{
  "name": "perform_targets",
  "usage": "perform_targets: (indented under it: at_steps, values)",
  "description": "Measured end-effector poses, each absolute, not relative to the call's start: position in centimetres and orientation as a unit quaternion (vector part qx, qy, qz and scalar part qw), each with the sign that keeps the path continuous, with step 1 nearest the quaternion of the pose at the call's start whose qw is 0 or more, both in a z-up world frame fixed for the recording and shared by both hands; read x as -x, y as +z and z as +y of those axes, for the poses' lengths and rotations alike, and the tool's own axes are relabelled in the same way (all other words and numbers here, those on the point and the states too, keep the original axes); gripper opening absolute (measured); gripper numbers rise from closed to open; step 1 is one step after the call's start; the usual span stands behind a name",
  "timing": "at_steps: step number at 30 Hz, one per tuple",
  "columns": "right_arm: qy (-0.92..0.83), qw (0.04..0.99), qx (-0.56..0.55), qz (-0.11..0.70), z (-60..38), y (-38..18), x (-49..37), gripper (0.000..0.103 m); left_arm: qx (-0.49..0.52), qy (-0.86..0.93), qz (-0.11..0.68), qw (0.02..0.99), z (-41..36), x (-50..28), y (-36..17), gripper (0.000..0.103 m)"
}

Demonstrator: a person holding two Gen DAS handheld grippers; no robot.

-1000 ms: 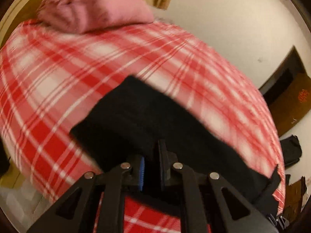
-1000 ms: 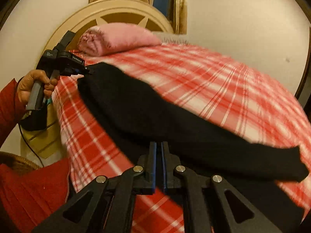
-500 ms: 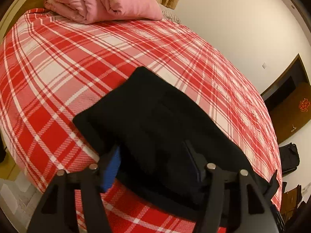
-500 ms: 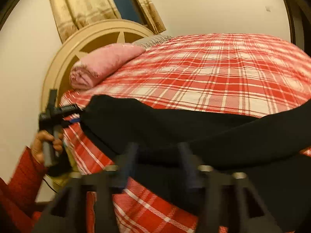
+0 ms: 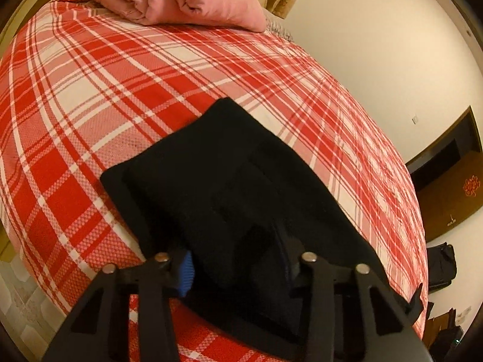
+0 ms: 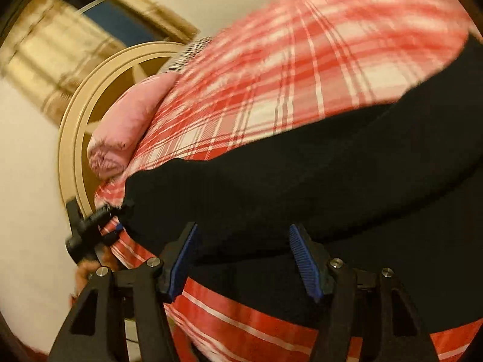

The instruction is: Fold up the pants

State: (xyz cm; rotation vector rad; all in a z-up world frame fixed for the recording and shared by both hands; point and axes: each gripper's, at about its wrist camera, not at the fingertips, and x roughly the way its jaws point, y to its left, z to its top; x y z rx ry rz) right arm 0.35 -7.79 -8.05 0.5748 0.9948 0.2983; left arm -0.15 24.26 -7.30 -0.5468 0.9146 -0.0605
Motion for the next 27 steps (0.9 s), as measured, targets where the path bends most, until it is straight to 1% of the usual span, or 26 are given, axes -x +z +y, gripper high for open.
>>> perform_targets:
  at_steps: [2, 6, 7, 8, 9, 11, 12, 16, 22, 23, 25, 26, 27]
  values:
    - [0.114, 0.82, -0.286, 0.483, -7.5, -8.5, -1.1, 0.063, 0.261, -0.023, 0.437, 0.861, 24.4, 0.2, -7.4, 0.032]
    - [0.059, 0.821, -0.291, 0.487, -6.6, -8.1, -1.9, 0.063, 0.25, -0.02, 0.435, 0.865, 24.4, 0.3, -7.5, 0.022]
    - [0.05, 0.825, -0.286, 0.485, -6.3, -8.0, -1.8, 0.058, 0.248, -0.021, 0.435, 0.865, 24.5, 0.4, -7.5, 0.02]
    - [0.045, 0.83, -0.277, 0.482, -6.1, -8.0, -1.7, 0.026, 0.245, -0.021, 0.435, 0.866, 24.4, 0.4, -7.5, 0.019]
    - [0.048, 0.834, -0.265, 0.482, -5.9, -8.1, -1.7, 0.001, 0.242, -0.021, 0.435, 0.867, 24.4, 0.3, -7.5, 0.019]
    - [0.068, 0.813, -0.283, 0.504, -6.1, -9.4, -1.8, 0.0, 0.242, -0.024, 0.435, 0.867, 24.5, 0.3, -7.5, 0.017]
    - [0.076, 0.813, -0.292, 0.499, -6.4, -9.6, -1.5, 0.0, 0.241, -0.025, 0.435, 0.867, 24.5, 0.2, -7.4, 0.016]
    - [0.097, 0.846, -0.246, 0.462, -6.4, -7.7, -0.1, 0.0, 0.244, -0.028, 0.433, 0.867, 24.7, 0.2, -7.2, 0.012]
    - [0.178, 0.87, -0.168, 0.428, -5.0, -5.7, 2.0, 0.001, 0.241, -0.028, 0.433, 0.868, 24.8, 0.2, -7.0, 0.012]
    - [0.191, 0.863, -0.18, 0.432, -5.2, -5.8, 1.9, 0.003, 0.24, -0.027, 0.433, 0.868, 24.7, 0.1, -7.0, 0.012]
    - [0.203, 0.842, -0.215, 0.452, -5.4, -6.5, 1.4, 0.023, 0.238, -0.025, 0.435, 0.868, 24.5, 0.1, -7.1, 0.012]
    - [0.196, 0.835, -0.229, 0.461, -5.3, -7.0, 1.1, 0.052, 0.239, -0.025, 0.435, 0.868, 24.4, 0.0, -7.1, 0.012]
    - [0.191, 0.834, -0.234, 0.461, -5.1, -7.1, 1.0, 0.073, 0.24, -0.025, 0.436, 0.867, 24.4, 0.0, -7.1, 0.012]
